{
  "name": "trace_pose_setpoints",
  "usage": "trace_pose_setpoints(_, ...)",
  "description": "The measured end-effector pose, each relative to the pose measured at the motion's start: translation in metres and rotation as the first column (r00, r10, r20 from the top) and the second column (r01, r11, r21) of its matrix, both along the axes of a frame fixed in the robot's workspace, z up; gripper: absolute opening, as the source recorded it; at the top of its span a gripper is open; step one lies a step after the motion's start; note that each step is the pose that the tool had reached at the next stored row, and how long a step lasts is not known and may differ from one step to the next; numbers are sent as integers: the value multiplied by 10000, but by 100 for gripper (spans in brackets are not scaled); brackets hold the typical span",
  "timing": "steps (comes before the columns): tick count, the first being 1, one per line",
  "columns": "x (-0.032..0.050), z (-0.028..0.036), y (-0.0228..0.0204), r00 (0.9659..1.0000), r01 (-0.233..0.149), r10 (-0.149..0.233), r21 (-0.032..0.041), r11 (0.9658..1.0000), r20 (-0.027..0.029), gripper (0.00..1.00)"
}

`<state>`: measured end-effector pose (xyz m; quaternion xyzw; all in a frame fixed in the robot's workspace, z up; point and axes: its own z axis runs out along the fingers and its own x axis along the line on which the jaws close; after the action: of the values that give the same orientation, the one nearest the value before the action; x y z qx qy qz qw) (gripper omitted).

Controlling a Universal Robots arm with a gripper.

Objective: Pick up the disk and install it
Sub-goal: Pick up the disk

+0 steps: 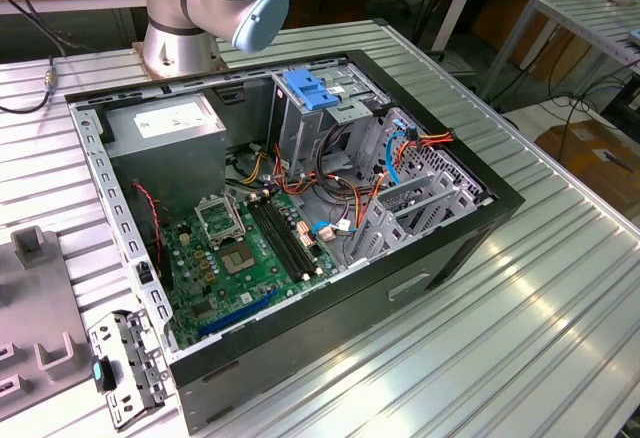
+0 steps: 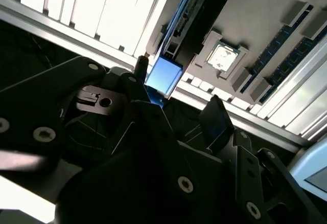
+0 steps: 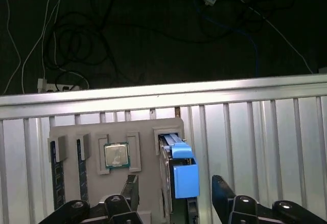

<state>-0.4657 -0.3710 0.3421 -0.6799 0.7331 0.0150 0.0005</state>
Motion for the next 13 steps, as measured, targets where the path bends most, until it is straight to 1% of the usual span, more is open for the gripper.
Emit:
trace_pose_setpoints(1,-9,-13,7,10000,-11,11,1,10000,33,68)
trace_pose_setpoints(2,-15,-31,26,10000,-20,20,3,10000,45,68)
trace_pose_setpoints(4,-28,-75,71,10000,-25,25,2,10000,48,68)
trace_pose_setpoints(6,-43,-115,107,10000,-31,31,1,10000,48,68)
trace_pose_setpoints(7,-50,-134,109,10000,-32,32,2,10000,48,68)
trace_pose_setpoints(9,-59,-197,108,10000,-52,52,2,10000,47,68)
trace_pose_setpoints(10,-59,-232,107,9999,-100,100,2,10000,48,66)
trace_pose_setpoints(12,-59,-266,107,9999,-134,134,2,9999,48,66)
trace_pose_setpoints(13,-59,-282,106,9999,-147,147,2,9999,48,60)
